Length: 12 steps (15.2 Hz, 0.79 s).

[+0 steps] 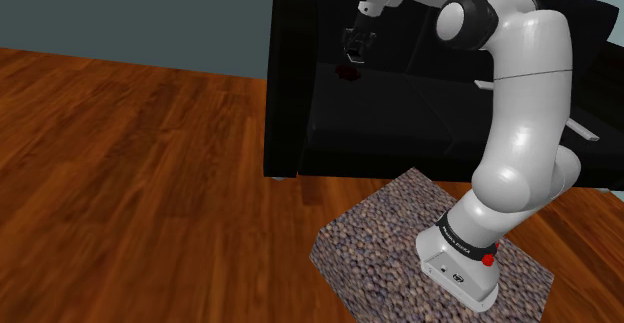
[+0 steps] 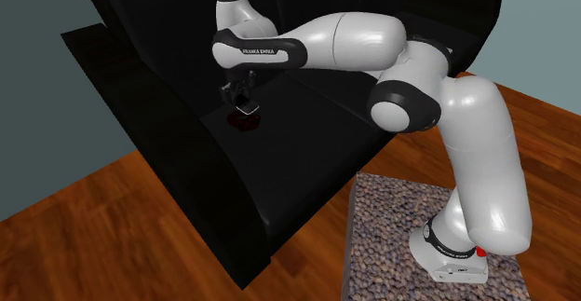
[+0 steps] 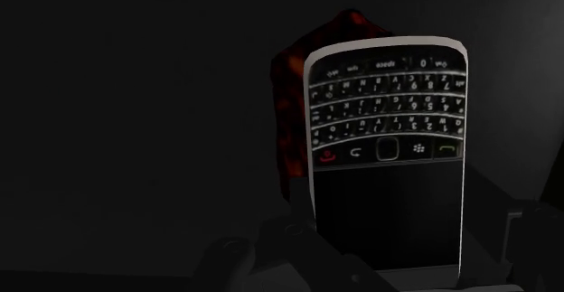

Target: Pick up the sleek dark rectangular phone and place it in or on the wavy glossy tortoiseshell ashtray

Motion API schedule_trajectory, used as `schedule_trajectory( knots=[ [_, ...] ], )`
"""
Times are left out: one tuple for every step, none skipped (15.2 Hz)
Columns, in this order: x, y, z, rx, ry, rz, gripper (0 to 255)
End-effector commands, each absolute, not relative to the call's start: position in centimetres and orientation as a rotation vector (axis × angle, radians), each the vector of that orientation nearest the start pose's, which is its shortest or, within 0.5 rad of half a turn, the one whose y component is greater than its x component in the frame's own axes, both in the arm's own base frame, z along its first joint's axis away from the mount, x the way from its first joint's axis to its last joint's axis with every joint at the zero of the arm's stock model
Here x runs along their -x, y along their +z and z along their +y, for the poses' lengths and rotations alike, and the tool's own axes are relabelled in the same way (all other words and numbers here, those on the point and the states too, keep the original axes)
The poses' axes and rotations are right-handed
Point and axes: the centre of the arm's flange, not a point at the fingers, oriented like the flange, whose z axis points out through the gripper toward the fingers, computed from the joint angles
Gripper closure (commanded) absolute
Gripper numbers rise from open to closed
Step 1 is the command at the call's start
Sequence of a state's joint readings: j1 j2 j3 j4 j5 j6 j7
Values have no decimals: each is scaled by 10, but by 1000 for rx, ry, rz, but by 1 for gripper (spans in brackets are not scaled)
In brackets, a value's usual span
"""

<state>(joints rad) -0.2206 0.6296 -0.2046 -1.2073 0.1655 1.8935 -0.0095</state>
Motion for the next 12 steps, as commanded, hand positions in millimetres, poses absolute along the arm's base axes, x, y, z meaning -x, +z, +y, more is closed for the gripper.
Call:
schedule_trajectory(
  knots=[
    [-693,412,-257,3047,-119,650,255],
    [-693,407,-257,3047,-119,650,255],
    [-693,402,-257,3047,-119,650,255],
    [-693,394,-257,3047,-119,650,255],
    [-693,394,-257,3047,-119,650,255],
    [-693,394,-257,3047,-119,650,255],
    [-693,394,-257,3047,-119,650,255],
    [-693,394,-257,3047,-119,650,255],
    [-693,394,-257,3047,-119,650,255],
    [-693,394,-257,3047,-119,650,255],
    [-693,394,-257,3047,-119,650,255],
    [-693,394,-257,3047,-119,650,255]
  ],
)
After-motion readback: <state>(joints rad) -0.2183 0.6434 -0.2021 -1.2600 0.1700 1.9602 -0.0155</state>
